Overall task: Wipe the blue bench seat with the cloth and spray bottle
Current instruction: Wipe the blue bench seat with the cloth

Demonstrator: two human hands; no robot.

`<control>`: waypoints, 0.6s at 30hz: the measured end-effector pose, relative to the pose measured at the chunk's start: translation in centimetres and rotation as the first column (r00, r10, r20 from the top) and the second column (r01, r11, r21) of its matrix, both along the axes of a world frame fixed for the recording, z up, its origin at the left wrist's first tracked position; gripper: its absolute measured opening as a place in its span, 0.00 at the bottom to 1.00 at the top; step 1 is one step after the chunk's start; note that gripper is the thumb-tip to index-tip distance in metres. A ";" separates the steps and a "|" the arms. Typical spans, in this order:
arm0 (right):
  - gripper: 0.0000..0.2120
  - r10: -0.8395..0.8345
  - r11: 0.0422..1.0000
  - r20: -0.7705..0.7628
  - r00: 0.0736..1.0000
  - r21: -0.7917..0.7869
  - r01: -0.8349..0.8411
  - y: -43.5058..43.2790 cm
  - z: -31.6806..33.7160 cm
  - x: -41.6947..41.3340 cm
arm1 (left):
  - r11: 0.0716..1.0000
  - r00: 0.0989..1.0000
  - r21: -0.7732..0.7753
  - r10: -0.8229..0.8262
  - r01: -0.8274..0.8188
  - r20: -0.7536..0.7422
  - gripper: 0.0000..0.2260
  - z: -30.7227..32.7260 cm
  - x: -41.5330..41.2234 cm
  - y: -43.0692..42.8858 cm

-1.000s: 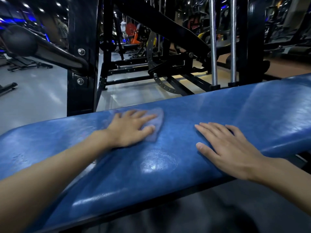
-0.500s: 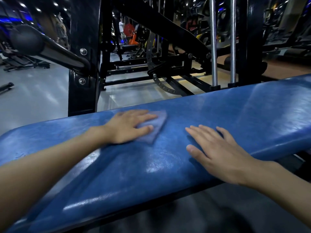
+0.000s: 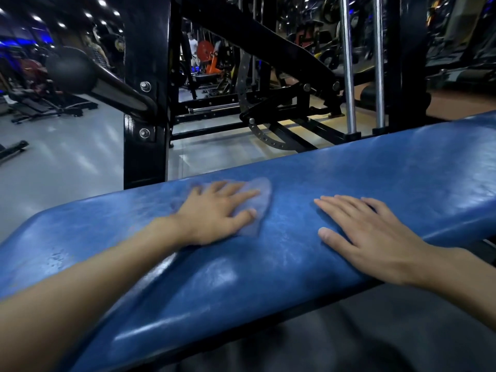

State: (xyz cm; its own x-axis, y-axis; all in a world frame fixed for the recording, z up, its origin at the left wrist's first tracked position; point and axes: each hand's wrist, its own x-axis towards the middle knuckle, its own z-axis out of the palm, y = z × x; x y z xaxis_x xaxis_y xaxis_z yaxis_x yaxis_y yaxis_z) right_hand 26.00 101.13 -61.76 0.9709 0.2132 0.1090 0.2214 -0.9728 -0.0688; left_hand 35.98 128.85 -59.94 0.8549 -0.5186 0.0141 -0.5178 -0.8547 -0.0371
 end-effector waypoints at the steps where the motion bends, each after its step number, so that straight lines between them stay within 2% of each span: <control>1: 0.41 -0.012 0.999 -0.009 1.000 0.035 0.013 0.0 0.1 0.1 | 0.996 0.996 0.021 -0.092 0.091 0.017 0.35 -0.2 -1.8 -1.3; 4: 0.41 -0.077 0.975 -0.035 0.996 0.207 0.082 0.5 0.7 0.2 | 0.940 0.937 0.005 -0.341 0.341 0.072 0.31 -0.7 -6.4 -3.8; 7: 0.46 -0.070 0.962 -0.001 0.998 0.265 0.068 1.8 1.1 0.1 | 0.913 0.912 -0.028 -0.405 0.407 0.063 0.30 -0.3 -6.6 -3.4; 9: 0.48 -0.044 0.971 -0.024 0.999 0.233 0.048 3.2 1.1 -0.1 | 0.930 0.931 -0.042 -0.364 0.364 0.006 0.32 0.0 -4.8 -2.2; 12: 0.50 -0.025 0.994 -0.069 0.997 0.104 0.032 4.9 0.5 0.0 | 0.963 0.966 -0.080 -0.258 0.258 0.010 0.32 -0.2 -0.9 0.5; 15: 0.50 -0.029 0.999 -0.051 0.998 0.033 0.030 5.2 -0.1 0.3 | 0.995 1.000 -0.100 -0.016 0.016 -0.001 0.34 -0.4 4.1 5.7; 18: 0.43 -0.020 0.999 -0.051 0.998 0.037 0.022 5.2 0.0 0.4 | 0.962 0.969 -0.115 0.247 -0.248 -0.025 0.34 -0.3 7.5 10.3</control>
